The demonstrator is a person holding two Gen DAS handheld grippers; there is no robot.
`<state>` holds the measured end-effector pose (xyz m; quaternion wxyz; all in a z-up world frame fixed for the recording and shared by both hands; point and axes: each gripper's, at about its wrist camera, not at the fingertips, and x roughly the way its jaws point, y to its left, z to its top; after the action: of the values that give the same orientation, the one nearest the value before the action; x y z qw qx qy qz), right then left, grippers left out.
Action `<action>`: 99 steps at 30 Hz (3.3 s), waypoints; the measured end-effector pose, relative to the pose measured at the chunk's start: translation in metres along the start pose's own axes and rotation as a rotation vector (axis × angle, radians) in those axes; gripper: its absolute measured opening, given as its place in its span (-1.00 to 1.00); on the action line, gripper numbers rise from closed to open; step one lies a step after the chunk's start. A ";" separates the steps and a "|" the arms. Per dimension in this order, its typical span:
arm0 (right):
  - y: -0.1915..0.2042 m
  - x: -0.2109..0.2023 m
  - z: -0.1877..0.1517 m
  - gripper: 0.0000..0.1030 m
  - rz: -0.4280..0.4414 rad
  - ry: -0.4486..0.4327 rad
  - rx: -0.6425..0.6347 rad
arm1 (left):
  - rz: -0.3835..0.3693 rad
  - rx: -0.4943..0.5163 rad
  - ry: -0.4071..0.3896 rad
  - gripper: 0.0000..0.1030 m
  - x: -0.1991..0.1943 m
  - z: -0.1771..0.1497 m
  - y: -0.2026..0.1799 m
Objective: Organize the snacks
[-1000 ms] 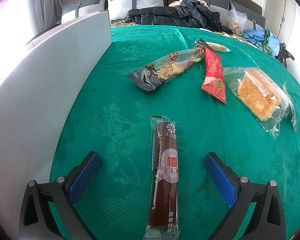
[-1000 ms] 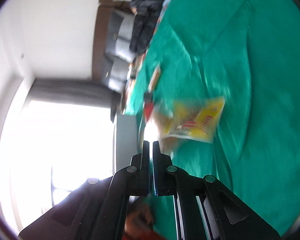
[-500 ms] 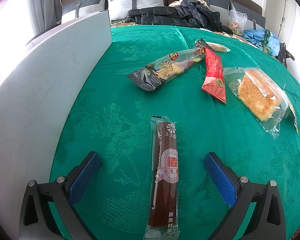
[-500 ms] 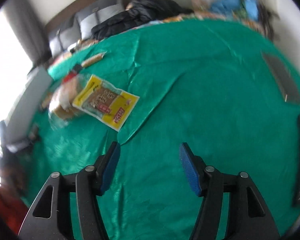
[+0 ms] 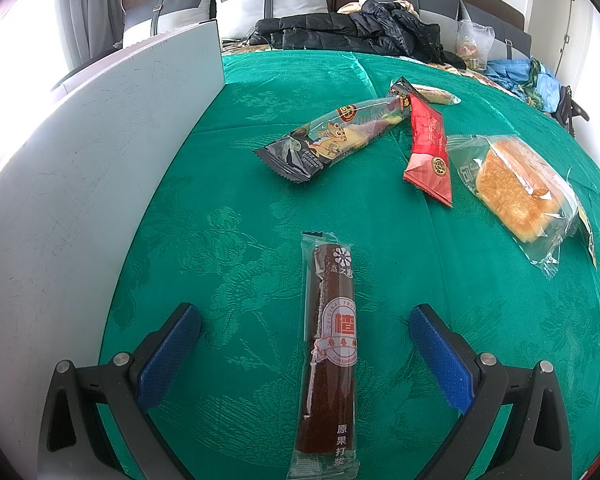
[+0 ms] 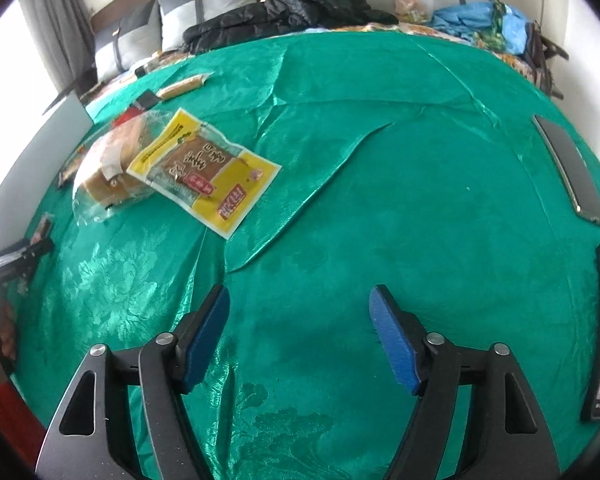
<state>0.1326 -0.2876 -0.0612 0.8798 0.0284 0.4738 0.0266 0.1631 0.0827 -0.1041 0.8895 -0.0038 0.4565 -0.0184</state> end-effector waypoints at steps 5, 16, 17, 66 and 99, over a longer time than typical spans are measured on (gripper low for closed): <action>0.006 0.002 0.000 0.57 -0.017 0.004 -0.033 | 0.000 0.000 0.000 1.00 0.000 0.000 0.000; 0.027 0.003 0.066 0.54 0.168 0.075 -0.461 | 0.000 0.000 0.000 1.00 0.000 0.000 0.001; 0.036 0.008 0.073 0.54 0.180 0.099 -0.546 | 0.000 0.000 0.000 1.00 0.000 0.000 0.000; 0.060 -0.052 -0.017 -0.78 0.545 0.091 0.180 | -0.348 -0.184 0.010 -0.67 -0.111 -0.014 0.017; 0.163 -0.033 -0.045 0.37 -0.036 -0.082 -0.364 | -0.278 -0.188 -0.116 0.93 -0.168 -0.012 0.061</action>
<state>0.0739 -0.1264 -0.0457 0.8893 -0.1388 0.4252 0.0950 0.0568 0.1503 0.0239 0.8990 -0.1511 0.3991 -0.0981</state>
